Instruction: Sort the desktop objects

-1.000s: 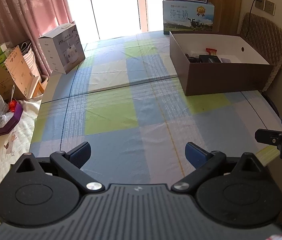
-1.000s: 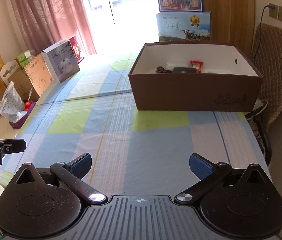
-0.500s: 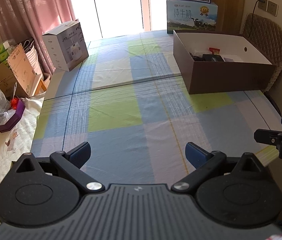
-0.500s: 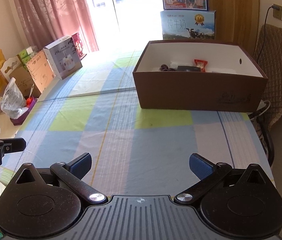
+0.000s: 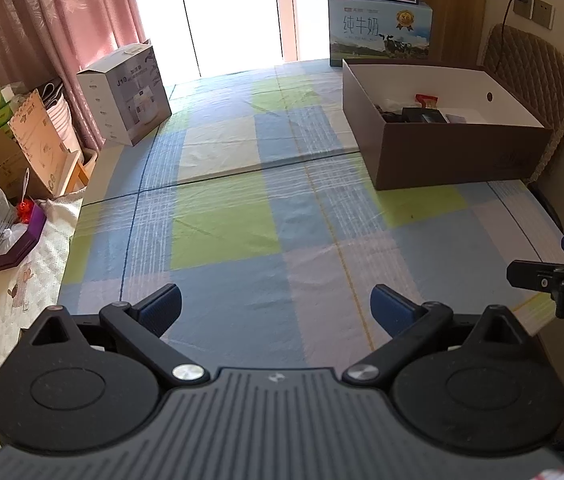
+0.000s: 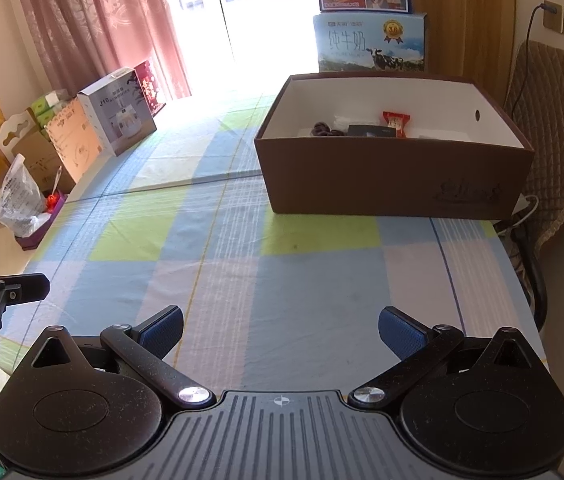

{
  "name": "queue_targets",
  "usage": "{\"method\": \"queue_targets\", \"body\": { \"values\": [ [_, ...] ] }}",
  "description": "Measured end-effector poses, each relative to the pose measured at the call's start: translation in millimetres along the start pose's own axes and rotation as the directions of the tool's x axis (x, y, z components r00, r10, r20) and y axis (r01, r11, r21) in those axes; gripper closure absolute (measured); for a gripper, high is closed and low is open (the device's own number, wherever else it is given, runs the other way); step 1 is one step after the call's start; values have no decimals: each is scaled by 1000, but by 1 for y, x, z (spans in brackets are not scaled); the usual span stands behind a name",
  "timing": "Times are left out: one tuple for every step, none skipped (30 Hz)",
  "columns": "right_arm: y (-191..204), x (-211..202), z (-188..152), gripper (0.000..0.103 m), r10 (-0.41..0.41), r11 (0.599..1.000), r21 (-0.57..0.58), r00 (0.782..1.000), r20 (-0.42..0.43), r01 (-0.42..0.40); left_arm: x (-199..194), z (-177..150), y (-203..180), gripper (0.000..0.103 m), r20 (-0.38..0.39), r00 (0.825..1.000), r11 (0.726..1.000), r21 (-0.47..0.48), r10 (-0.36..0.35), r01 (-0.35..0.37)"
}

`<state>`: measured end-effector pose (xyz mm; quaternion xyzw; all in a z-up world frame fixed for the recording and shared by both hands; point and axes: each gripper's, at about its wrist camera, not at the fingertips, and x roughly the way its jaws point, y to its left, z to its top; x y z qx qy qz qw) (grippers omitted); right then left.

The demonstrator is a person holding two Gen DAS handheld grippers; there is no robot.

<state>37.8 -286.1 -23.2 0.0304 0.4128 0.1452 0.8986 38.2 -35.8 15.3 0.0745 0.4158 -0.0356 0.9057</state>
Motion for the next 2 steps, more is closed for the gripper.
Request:
{"method": "queue_targets", "body": {
  "values": [
    [-1, 1, 1, 2, 0, 1000, 0, 1000, -1, 0, 1, 0, -1, 3, 0, 1000, 1000, 3, 2, -2],
    [0, 1, 1, 2, 0, 1000, 0, 1000, -1, 0, 2, 1, -1, 3, -1, 1000, 1000, 5, 3, -3]
  ]
}}
